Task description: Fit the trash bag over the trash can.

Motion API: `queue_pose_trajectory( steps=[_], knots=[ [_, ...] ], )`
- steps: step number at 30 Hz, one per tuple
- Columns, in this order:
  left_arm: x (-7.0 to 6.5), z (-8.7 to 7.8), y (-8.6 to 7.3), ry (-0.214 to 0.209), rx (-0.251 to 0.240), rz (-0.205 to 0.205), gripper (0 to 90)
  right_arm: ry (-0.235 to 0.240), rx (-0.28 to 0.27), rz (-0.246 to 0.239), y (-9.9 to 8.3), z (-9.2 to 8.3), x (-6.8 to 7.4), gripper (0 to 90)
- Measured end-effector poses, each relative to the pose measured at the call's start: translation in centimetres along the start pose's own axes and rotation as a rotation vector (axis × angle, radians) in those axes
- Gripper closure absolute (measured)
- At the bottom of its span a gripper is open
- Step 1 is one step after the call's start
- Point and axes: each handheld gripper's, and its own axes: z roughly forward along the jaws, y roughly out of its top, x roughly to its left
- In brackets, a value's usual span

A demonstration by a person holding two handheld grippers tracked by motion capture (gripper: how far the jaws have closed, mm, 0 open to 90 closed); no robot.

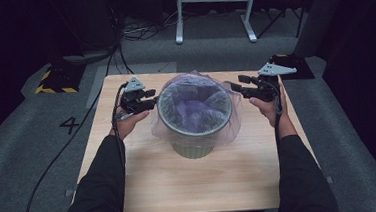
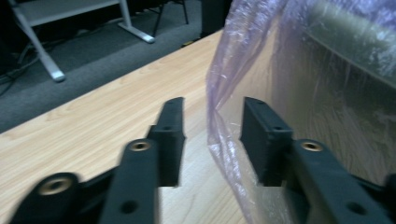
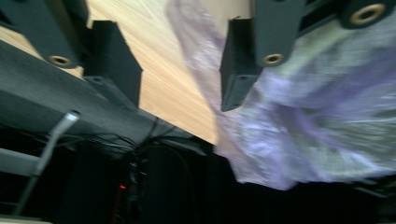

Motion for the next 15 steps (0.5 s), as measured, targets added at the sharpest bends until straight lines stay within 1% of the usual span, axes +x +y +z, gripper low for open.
queue_pose_trajectory(
  steps=[1, 3, 4, 5, 6, 10, 12, 13, 14, 15],
  knots=[
    [0.0, -0.1, 0.0, -0.004, 0.0, 0.003, 50.6, 0.008, -0.001, -0.008, 0.1, -0.1, 0.2, 44.0],
    [0.1, -0.2, 0.0, -0.013, 0.005, 0.004, 46.9, 0.032, -0.004, -0.03, 0.3, -0.2, 0.4, 46.5],
    [0.1, -0.1, 0.0, -0.015, 0.007, 0.0, 43.4, 0.058, 0.002, -0.043, 0.3, -0.2, 0.5, 46.4],
    [0.1, -0.1, 0.0, -0.01, 0.009, -0.003, 40.3, 0.063, 0.012, -0.055, 0.3, -0.1, 0.6, 46.3],
    [0.0, 0.1, 0.1, -0.017, 0.009, -0.005, 37.1, 0.058, 0.021, -0.063, 0.3, 0.0, 0.5, 46.2],
    [-0.6, 0.9, 0.3, -0.021, 0.01, 0.008, 33.3, 0.055, 0.043, -0.041, 0.0, 0.9, 0.3, 44.9],
    [-0.8, 1.2, 0.4, -0.014, 0.014, 0.015, 35.9, 0.051, 0.065, -0.043, -0.1, 1.4, 0.2, 46.6],
    [-0.7, 1.3, 0.5, -0.035, 0.019, 0.005, 39.6, 0.054, 0.071, -0.042, -0.1, 1.6, 0.2, 53.2],
    [-0.6, 1.3, 0.7, -0.047, 0.018, -0.003, 44.0, 0.075, 0.07, -0.041, -0.1, 1.7, 0.2, 58.8],
    [-0.6, 1.3, 0.9, -0.05, 0.014, 0.003, 46.9, 0.095, 0.067, -0.042, -0.1, 1.8, 0.2, 64.7]
  ],
)
